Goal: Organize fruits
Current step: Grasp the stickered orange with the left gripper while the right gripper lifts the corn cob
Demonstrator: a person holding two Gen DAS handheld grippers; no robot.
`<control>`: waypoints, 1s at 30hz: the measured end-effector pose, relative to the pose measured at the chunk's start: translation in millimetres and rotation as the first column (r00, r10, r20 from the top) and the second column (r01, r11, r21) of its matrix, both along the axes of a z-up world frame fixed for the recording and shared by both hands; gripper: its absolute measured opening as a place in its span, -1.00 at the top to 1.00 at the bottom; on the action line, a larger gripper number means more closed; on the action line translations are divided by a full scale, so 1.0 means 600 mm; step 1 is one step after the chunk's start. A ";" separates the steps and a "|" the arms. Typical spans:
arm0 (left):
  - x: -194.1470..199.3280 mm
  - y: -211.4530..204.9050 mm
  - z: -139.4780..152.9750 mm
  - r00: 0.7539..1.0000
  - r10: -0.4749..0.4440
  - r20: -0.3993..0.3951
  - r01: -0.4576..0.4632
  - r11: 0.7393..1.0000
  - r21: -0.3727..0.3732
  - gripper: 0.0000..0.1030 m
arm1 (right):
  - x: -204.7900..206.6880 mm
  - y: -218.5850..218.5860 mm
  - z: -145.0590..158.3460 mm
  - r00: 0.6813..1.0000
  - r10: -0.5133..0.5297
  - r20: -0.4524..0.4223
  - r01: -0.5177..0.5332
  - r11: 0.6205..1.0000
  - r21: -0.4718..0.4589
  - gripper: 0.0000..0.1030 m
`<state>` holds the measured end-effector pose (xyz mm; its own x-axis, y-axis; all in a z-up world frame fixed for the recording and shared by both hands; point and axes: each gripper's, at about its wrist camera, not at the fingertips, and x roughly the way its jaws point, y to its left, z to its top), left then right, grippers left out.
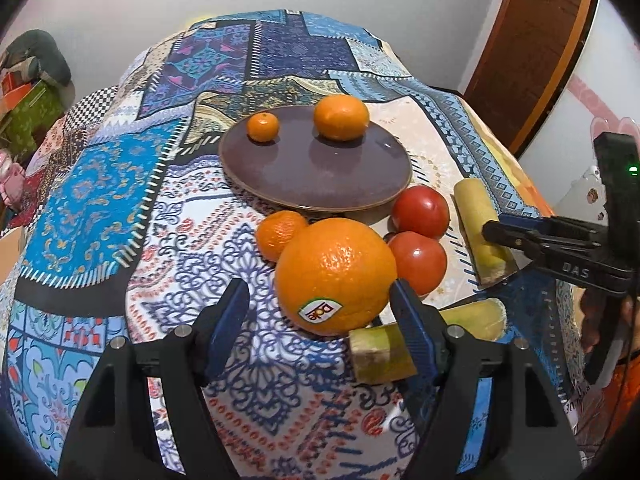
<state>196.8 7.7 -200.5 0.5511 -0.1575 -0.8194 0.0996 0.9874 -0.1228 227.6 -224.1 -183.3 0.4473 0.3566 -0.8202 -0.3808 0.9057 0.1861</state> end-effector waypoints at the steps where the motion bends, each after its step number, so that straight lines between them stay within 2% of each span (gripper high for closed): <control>1: 0.004 -0.004 -0.003 1.000 -0.003 -0.006 0.003 1.000 0.000 -0.41 | -0.001 -0.003 0.003 1.000 0.009 0.002 -0.009 1.000 -0.008 0.40; 4: 0.016 -0.013 -0.013 1.000 -0.002 -0.023 0.002 1.000 0.007 -0.41 | 0.001 -0.008 0.003 1.000 0.012 -0.011 -0.012 1.000 -0.005 0.46; 12: 0.027 -0.011 -0.030 0.999 0.026 -0.045 -0.028 0.999 -0.035 -0.33 | 0.019 0.015 -0.024 1.000 -0.027 -0.014 0.027 0.999 -0.019 0.16; 17: 0.018 -0.003 -0.020 0.999 0.023 -0.045 -0.025 0.999 -0.044 -0.33 | 0.034 0.022 -0.043 0.999 -0.051 0.001 0.051 0.998 -0.029 0.18; 23: 0.004 0.001 0.003 0.999 0.030 -0.011 -0.030 0.999 -0.027 -0.27 | 0.041 0.026 -0.042 0.998 -0.048 0.040 0.050 0.997 -0.058 0.35; 24: 0.001 0.001 0.009 1.000 0.029 0.003 -0.029 0.999 -0.018 -0.21 | 0.041 0.025 -0.040 0.998 -0.044 0.043 0.046 0.997 -0.061 0.36; 26: -0.006 0.001 0.030 0.999 0.012 0.040 -0.012 1.000 -0.012 0.09 | 0.040 0.023 -0.037 0.998 -0.039 0.046 0.042 0.997 -0.063 0.36; 27: -0.008 0.000 0.040 0.999 -0.001 0.052 0.001 1.000 -0.014 0.44 | 0.039 0.021 -0.036 0.998 -0.039 0.050 0.042 0.997 -0.062 0.36; 28: -0.008 0.000 0.049 0.998 -0.010 0.060 0.011 1.000 -0.014 0.67 | 0.038 0.019 -0.033 0.998 -0.039 0.053 0.042 0.997 -0.059 0.36; 30: -0.005 0.000 0.064 0.997 -0.019 0.072 0.020 1.000 -0.016 0.67 | 0.037 0.015 -0.028 0.997 -0.043 0.058 0.046 0.998 -0.043 0.36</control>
